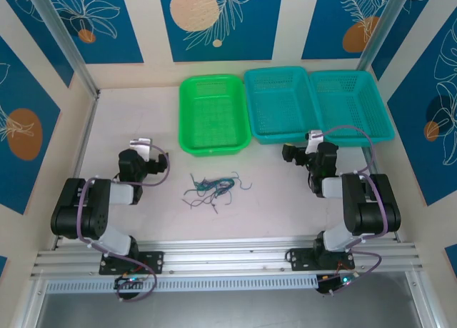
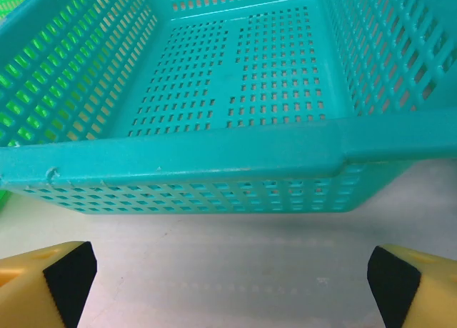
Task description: Untangle the cables
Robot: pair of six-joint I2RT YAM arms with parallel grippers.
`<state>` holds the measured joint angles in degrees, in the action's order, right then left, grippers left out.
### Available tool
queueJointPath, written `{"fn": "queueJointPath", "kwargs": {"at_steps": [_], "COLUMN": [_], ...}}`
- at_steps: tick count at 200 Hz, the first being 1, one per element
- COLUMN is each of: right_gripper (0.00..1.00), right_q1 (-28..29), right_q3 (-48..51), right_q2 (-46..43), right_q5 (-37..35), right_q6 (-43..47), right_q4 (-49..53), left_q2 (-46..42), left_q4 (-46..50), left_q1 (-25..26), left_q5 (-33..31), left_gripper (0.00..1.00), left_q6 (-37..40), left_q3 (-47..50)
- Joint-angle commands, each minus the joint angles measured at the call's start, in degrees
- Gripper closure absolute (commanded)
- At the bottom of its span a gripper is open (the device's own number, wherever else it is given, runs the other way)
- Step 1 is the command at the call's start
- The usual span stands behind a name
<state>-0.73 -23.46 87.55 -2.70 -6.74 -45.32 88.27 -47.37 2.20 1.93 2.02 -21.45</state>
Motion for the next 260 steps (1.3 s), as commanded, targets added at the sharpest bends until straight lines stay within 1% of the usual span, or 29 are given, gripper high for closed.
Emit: {"fn": "queueJointPath", "kwargs": {"at_steps": [1,123,135,142,159,168,178,186,197,207,217,229,238,248,251,260], "right_gripper": [0.01,0.01,0.01,0.01,0.01,0.01,0.01,0.01,0.01,0.01,0.01,0.01,0.01,0.01,0.01,0.01], "right_q1": [0.18,0.07,0.43,0.80,0.69,0.47,0.21,0.20,0.18,0.16,0.64,2.05,4.35,8.81,9.76,15.25], "right_q3": [-0.75,-0.69,-0.51,-0.52,-0.32,-0.56,-1.68,-2.83,-4.90,-7.24,-9.63,-12.31,-14.15,-16.89,-17.45,-20.57], "right_q2": [-0.44,-1.03,-5.27,-9.14,-19.88,-25.61,-31.07,-34.51,-38.00,-40.02,-40.81,-40.50,-39.58,-37.55,-37.21,-34.67], "right_q5": [0.67,0.56,-2.15,-4.95,-10.80,-12.25,-12.24,-11.36,-9.22,-5.39,-1.48,4.28,7.40,10.46,10.79,10.67], "right_q6": [1.30,0.91,0.40,-0.71,-6.72,-9.60,-12.40,-15.13,-18.80,-22.01,-24.47,-26.61,-27.30,-26.31,-25.98,-24.32], "right_q4": [-0.03,0.23,3.38,7.37,17.60,23.55,30.93,36.53,43.48,49.75,55.07,59.39,62.05,65.45,66.06,70.17], "left_q2": [-0.17,-0.14,-0.11,-0.18,-0.92,-2.31,-4.87,-7.50,-12.64,-17.13,-21.45,-26.21,-29.22,-32.20,-32.79,-34.40], "left_q4": [-1.23,-1.23,-1.13,-1.27,-2.21,-2.94,-2.72,-0.31,7.34,13.79,18.53,25.01,29.88,36.70,38.84,44.74], "left_q1": [-0.13,-0.13,-0.09,-0.09,-0.05,-0.05,0.24,0.59,0.88,1.00,1.04,1.36,1.89,2.60,3.01,4.42], "left_q5": [0.65,0.66,0.48,0.41,-3.47,-5.13,-6.64,-8.40,-11.30,-12.65,-12.45,-10.29,-8.58,-6.58,-5.72,-3.42], "left_gripper": [0.00,0.00,0.00,0.00,0.00,0.00,0.01,0.01,0.01,0.01,0.01,0.01,0.01,0.00,0.00,0.01], "left_q6": [0.35,0.29,0.37,0.35,-0.96,-1.55,-1.84,-2.06,-3.82,-6.29,-9.00,-12.33,-14.65,-17.69,-18.66,-21.06], "left_q3": [-1.14,-1.14,-1.22,-1.05,-0.21,0.83,1.81,1.89,0.67,-0.33,-0.96,-2.23,-3.41,-5.45,-6.20,-8.28]}}
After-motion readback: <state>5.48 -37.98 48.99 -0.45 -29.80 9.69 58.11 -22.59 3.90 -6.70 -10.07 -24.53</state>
